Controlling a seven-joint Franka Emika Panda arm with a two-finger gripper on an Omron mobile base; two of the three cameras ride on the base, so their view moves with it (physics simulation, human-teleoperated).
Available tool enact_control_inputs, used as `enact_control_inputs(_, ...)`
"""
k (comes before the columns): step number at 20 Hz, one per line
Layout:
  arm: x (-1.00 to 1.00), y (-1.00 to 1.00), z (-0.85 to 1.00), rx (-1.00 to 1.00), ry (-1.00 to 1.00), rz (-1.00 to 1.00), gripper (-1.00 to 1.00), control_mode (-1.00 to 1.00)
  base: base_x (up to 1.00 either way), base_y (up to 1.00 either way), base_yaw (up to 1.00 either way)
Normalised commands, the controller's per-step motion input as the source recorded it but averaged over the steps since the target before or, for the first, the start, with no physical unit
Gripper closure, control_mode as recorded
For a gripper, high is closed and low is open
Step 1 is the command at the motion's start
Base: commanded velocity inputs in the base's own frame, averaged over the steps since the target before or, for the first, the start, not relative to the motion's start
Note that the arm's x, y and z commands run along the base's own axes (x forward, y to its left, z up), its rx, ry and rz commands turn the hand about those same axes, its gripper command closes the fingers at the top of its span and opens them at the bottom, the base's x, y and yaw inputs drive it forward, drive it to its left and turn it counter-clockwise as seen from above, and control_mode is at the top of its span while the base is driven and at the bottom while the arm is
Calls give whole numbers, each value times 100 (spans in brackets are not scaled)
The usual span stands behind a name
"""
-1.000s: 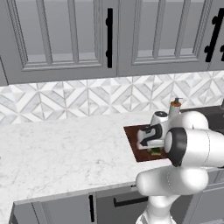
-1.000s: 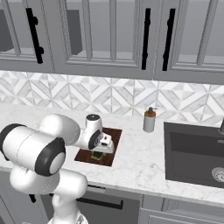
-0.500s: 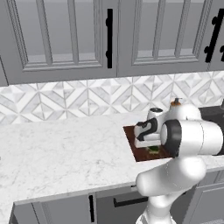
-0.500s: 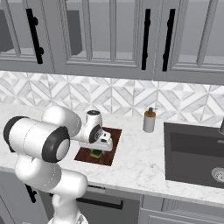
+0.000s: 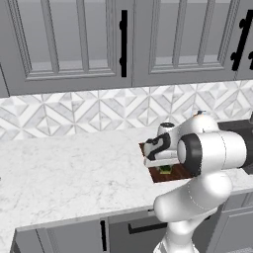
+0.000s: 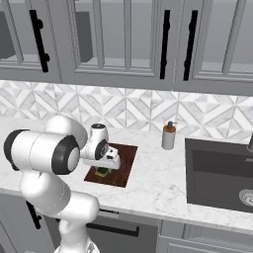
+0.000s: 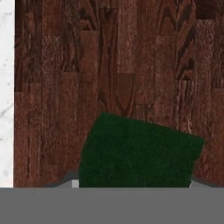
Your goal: Pick up the sponge from the counter and clean the cutting board by briefly scrubbing or pressing down on the cutting board. Once finished, release the sponge.
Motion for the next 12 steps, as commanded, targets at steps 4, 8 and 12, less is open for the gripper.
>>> enact_control_inputs(4,0,0,-63,0,0,0,100,-100,0,0,0)
enact_control_inputs(8,3,0,-23,1,-6,0,100,-100,0,0,0)
enact_control_inputs(12,19,0,19,2,-5,0,100,-100,0,0,0)
